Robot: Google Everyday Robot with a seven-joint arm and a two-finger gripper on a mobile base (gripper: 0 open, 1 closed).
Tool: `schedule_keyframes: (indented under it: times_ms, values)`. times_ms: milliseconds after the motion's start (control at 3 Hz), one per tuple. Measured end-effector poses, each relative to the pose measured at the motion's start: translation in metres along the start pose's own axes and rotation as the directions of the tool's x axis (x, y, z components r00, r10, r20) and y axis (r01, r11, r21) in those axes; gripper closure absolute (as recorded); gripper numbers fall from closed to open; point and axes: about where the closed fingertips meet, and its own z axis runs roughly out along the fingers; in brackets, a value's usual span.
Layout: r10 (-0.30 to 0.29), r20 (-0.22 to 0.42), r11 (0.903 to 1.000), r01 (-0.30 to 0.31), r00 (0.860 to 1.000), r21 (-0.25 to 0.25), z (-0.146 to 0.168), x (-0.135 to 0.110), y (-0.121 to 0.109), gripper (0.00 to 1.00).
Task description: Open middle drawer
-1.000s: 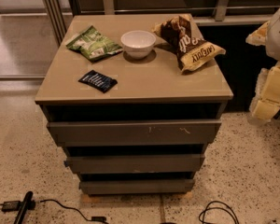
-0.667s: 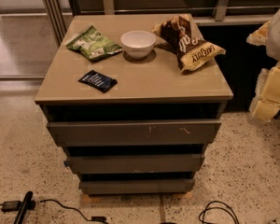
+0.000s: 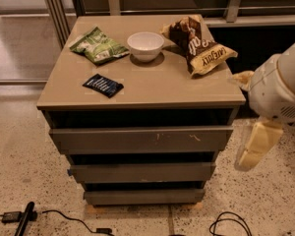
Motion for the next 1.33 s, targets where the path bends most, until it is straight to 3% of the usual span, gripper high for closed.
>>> schedule_keyframes:
  times_ms: [333, 667, 1000, 1333]
  values:
    - [-0.018, 0.082, 0.9995, 0.02, 0.996, -0.025, 0.052, 0.01, 0.024, 0.0]
    - [0.008, 0.103, 0.9996, -0.005, 0.995, -0.028, 0.084, 0.022, 0.036, 0.0]
    - [0.104, 0.072, 0.9944, -0.103, 0.992, -0.021, 0.119, 0.036, 0.04, 0.0]
    - [0.095, 0.075, 0.9954, -0.093, 0.993, -0.022, 0.115, 0.034, 0.04, 0.0]
